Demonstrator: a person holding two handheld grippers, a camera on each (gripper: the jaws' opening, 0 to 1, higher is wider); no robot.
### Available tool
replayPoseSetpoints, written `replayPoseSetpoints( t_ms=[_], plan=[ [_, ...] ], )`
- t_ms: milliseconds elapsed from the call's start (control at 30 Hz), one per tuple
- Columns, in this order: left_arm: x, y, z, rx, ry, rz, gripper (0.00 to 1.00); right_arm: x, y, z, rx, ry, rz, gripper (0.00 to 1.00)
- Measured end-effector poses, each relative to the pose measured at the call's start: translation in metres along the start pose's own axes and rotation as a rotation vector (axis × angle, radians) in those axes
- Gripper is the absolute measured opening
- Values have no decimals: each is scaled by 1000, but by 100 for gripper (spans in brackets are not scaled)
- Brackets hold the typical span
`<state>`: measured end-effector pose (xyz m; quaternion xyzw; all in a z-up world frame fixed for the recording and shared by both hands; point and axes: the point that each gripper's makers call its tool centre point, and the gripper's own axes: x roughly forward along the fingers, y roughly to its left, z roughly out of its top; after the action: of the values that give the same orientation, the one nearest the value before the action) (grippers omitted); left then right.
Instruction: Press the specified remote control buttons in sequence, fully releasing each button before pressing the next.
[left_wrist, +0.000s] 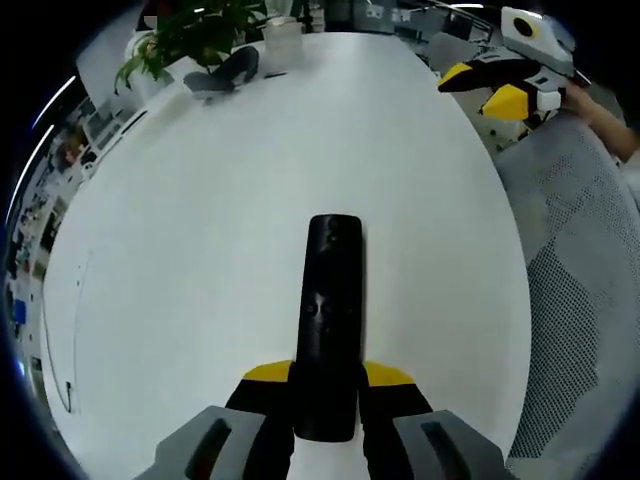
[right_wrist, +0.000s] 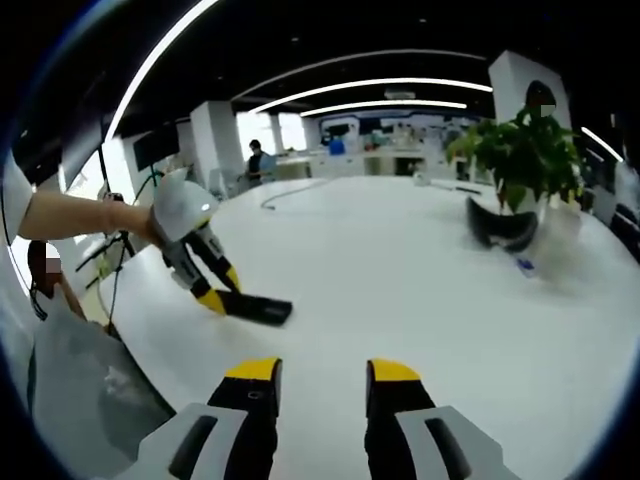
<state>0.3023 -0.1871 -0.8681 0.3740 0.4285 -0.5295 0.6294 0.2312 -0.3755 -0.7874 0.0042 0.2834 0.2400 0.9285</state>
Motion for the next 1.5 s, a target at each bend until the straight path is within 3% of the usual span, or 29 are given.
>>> replayPoseSetpoints(
  t_ms=[1500],
  plan=[
    [-1, -47, 3, 37, -12, -12, 23, 1, 4, -3, -9, 22, 12, 28]
  ],
)
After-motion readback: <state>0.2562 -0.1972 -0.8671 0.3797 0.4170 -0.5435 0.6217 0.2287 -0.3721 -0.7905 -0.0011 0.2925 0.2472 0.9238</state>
